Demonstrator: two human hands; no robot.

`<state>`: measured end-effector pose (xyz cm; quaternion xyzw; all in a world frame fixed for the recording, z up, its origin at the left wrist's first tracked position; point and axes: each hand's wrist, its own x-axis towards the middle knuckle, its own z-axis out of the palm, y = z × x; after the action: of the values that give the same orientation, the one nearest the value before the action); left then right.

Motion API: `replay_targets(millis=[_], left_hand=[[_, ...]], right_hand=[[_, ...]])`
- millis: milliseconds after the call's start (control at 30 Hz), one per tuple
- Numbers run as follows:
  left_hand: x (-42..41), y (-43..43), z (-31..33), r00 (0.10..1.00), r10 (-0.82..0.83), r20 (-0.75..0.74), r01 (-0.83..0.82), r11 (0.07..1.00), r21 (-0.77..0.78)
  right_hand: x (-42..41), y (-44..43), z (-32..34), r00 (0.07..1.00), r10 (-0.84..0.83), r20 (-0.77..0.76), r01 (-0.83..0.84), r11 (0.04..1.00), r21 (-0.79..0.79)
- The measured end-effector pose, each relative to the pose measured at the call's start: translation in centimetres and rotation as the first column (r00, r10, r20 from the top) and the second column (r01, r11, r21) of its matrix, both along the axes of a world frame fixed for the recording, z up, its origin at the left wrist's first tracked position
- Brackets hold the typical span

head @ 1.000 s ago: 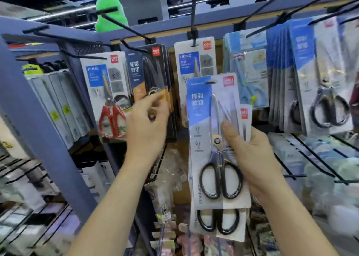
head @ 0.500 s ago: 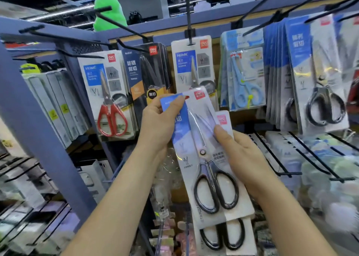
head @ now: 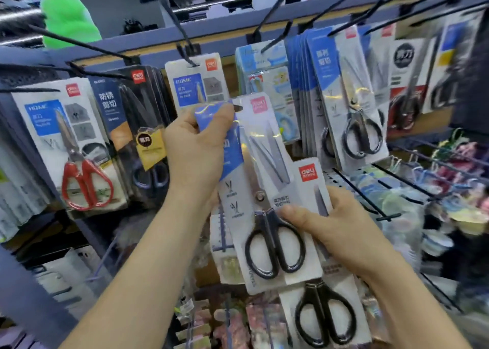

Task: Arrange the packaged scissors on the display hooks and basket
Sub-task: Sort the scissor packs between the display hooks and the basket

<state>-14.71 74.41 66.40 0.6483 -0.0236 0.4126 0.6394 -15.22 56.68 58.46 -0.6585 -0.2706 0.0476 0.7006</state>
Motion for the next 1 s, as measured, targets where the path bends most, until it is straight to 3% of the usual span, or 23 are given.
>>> replay_targets(millis=[233, 400, 567, 700, 800, 900, 1000], left_hand=[[3.8, -8.5, 3.3, 0.954, -0.298, -0.035, 0.3, 0.952, 0.06], [5.7, -12.7, 6.3, 0.952, -0.303, 0.052, 0.29, 0.941, 0.178], [7.9, -13.5, 8.5, 0.97, -0.205, 0.133, 0.16, 0.943, 0.293], [9.1, -13.3, 7.9, 0.981, -0.193, -0.002, 0.187, 0.946, 0.264], [9.4, -12.9, 7.9, 0.968, -0.226, -0.112, 0.242, 0.958, 0.153], [8.5, -12.3, 7.3, 0.976, -0.123, -0.182, 0.174, 0.937, 0.303], [6.9, -11.0, 4.1, 0.95, -0.155, -0.271, 0.256, 0.882, 0.395]], right_hand=[[1.6, -7.8, 0.5, 0.924, -0.379, 0.058, 0.374, 0.924, 0.082], [3.6, -10.0, 1.8, 0.896, -0.438, 0.069, 0.41, 0.878, 0.248], [5.4, -10.3, 3.6, 0.889, -0.445, 0.103, 0.39, 0.857, 0.337], [6.5, -10.1, 3.3, 0.92, -0.39, 0.044, 0.353, 0.871, 0.342], [7.0, -9.7, 3.1, 0.935, -0.352, 0.033, 0.319, 0.882, 0.347], [7.9, -9.1, 3.1, 0.925, -0.379, 0.019, 0.355, 0.882, 0.31], [9.2, -8.6, 3.1, 0.902, -0.431, 0.028, 0.414, 0.881, 0.231]])
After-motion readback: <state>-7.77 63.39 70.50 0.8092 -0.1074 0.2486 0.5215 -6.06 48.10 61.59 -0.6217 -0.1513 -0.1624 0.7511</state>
